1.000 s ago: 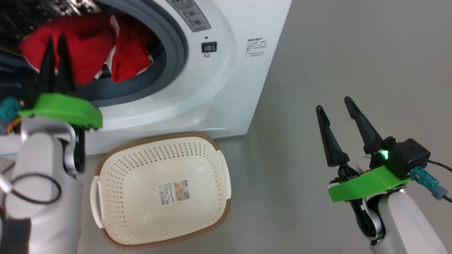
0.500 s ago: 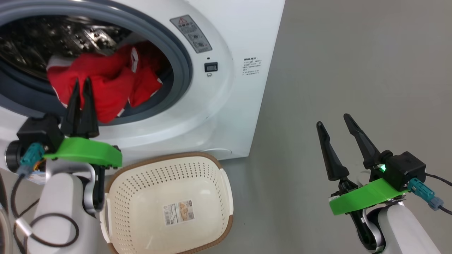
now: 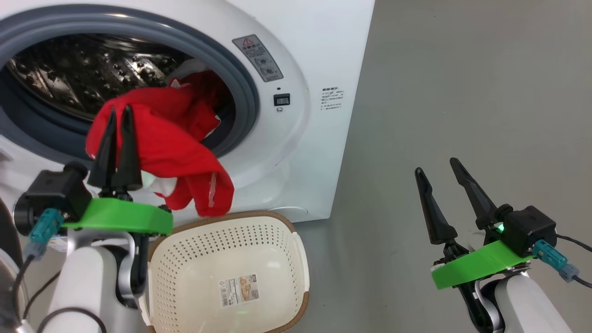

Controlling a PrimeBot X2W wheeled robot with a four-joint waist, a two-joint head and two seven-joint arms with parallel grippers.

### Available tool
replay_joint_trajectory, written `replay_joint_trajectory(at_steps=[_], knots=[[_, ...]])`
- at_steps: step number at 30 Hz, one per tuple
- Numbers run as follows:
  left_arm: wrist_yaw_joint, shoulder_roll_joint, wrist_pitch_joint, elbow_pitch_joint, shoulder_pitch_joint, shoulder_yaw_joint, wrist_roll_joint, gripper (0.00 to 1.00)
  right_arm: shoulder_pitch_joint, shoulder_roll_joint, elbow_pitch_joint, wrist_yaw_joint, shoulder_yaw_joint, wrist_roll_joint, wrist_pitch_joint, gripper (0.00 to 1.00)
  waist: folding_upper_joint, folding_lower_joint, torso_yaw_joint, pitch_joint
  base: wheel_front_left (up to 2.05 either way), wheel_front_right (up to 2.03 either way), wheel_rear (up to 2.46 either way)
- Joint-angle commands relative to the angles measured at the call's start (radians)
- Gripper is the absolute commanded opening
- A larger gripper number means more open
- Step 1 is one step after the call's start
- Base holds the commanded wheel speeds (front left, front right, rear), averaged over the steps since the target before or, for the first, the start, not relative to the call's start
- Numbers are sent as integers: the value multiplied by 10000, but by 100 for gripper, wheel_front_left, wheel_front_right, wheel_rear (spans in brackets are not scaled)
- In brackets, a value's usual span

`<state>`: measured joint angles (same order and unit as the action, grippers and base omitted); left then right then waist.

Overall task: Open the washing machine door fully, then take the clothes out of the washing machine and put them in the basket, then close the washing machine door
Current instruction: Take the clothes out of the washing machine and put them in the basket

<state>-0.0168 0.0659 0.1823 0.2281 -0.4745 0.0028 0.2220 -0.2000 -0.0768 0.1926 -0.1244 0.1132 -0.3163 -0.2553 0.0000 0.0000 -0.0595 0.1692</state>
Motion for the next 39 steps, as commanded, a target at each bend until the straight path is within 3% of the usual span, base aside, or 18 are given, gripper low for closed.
replay_joint_trajectory(at_steps=[1, 10, 17, 29, 39], knots=[[134, 174, -110, -587, 73, 218, 80, 0, -38, -7, -225, -63, 204, -63, -65, 100, 0, 0, 7, -32, 0, 0, 0], [436, 81, -537, -1870, 737, 40, 179, 0, -20, -46, -251, -63, 202, -47, -65, 100, 0, 0, 16, -24, 0, 0, 0], [535, -19, -681, -1569, 1332, -197, 532, 0, -73, -89, -320, -63, 205, -51, -65, 100, 0, 0, 23, 254, 0, 0, 0], [210, -118, 256, 1137, 1159, -623, 1329, 0, -260, -50, -298, -63, 244, -16, -65, 100, 0, 0, 55, 795, 0, 0, 0], [-159, -125, 768, 3999, 388, -725, 1274, 0, -397, -101, -311, -63, 323, -38, -65, 100, 0, 0, 18, 1163, 0, 0, 0]])
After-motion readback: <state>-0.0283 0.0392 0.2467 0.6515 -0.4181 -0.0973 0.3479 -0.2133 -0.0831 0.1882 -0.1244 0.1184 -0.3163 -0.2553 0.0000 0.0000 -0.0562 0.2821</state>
